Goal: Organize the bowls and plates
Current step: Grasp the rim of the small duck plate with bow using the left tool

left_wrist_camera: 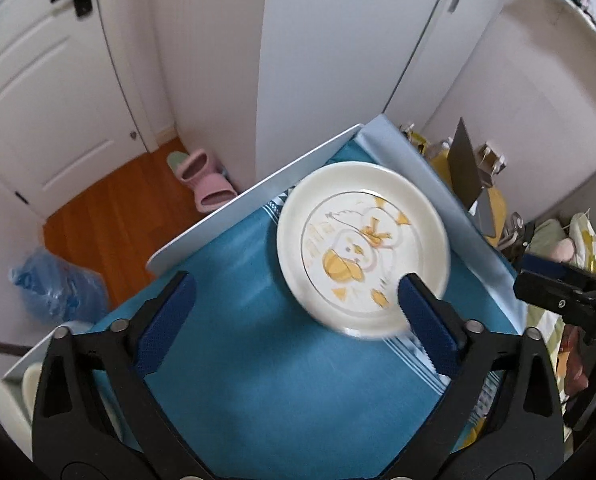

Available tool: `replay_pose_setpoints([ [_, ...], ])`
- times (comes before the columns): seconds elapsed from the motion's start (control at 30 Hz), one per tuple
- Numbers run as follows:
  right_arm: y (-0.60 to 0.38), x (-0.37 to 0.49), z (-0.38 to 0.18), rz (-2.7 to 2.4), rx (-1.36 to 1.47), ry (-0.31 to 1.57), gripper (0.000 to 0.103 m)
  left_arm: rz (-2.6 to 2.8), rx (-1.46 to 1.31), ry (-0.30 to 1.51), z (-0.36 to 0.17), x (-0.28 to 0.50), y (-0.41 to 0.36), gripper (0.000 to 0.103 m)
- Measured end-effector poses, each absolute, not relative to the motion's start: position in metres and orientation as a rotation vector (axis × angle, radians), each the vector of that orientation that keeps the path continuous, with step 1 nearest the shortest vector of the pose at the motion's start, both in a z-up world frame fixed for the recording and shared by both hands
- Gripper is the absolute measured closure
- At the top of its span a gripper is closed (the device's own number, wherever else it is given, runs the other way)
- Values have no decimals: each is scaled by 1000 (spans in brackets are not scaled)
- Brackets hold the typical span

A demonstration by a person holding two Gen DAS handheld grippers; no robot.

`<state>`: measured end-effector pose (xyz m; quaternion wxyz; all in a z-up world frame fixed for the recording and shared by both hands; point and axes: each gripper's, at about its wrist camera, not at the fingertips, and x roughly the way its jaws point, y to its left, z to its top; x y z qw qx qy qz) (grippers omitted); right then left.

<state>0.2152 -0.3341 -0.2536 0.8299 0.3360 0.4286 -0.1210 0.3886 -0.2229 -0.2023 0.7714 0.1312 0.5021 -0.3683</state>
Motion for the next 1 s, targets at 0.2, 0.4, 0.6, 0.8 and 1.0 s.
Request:
replay_pose_setpoints([
  [0.2, -348, 240, -301, -244, 817, 901, 38, -816, 266, 1189, -255, 427, -250, 46],
  [0.4, -355, 252, -315, -254, 799, 887, 45, -838, 264, 1225, -279, 438, -261, 57],
  [0.6, -360, 258, -324, -259, 801, 892, 68, -838, 269, 1224, -286, 441, -266, 75],
  [0.8, -358, 259, -329, -284, 785, 906, 90, -840, 280, 1225, -289, 445, -269, 88],
  [1.0, -363, 258, -329, -273, 797, 908, 91, -825, 273, 1221, -286, 443, -270, 88],
])
